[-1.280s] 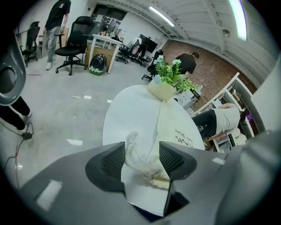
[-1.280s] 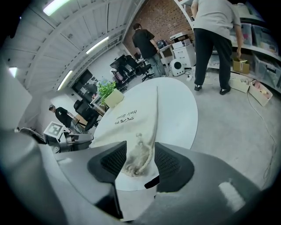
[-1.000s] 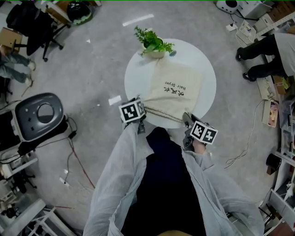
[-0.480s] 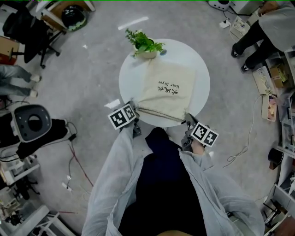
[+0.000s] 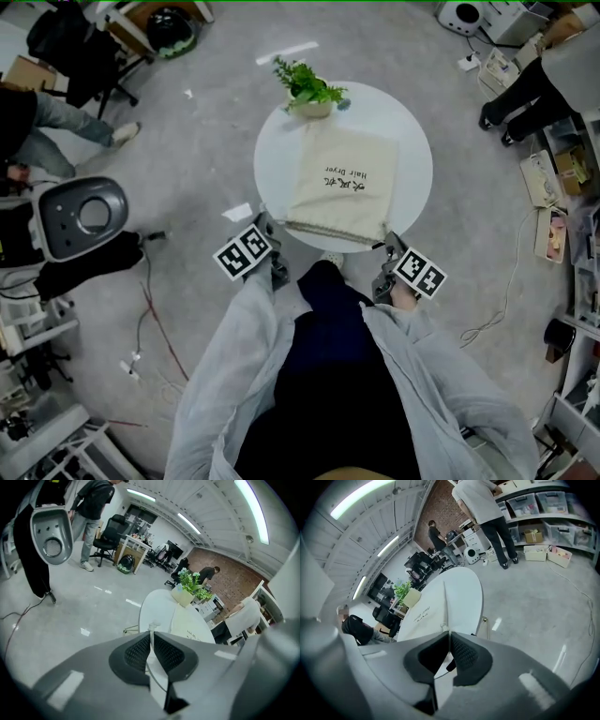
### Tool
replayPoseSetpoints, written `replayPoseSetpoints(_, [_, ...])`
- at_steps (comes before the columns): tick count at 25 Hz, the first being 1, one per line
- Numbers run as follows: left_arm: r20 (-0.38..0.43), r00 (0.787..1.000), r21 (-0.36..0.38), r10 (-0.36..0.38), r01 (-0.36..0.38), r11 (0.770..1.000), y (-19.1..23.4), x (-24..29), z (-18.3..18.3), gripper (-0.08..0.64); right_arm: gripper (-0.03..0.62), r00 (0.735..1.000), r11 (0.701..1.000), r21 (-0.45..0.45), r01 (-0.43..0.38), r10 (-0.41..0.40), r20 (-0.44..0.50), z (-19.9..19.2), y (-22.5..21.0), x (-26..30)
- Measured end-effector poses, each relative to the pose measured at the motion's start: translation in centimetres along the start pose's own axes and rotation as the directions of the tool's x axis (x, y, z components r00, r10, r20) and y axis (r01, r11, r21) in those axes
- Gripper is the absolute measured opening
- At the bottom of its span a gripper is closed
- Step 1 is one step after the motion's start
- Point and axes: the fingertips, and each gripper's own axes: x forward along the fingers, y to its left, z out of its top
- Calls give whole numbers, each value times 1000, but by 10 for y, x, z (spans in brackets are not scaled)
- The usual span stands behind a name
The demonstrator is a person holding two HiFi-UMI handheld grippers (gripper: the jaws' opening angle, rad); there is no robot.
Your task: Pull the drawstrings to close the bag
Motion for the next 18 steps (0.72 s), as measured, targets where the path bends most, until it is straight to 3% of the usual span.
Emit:
replayPoseSetpoints(3, [37,999,-68,13,-10,998,10,-10,-1,35,15,999,1000,-1,8,-8,33,5,0,-5])
replayPoseSetpoints(9, [86,995,-112,60,-50,992,21,-26,-10,34,15,991,1000,-19,3,0,137,21,6,-23])
replayPoseSetpoints(14, [117,988,-236,100,-70,969,35,-32,-16,34,15,981,1000,20,-11,7,196,40,4,-33])
replayPoseSetpoints(18, [124,986,-272,108,-70,960,38,-36,-22,34,14,973,999,39,-2,-7,231,53,-4,-41])
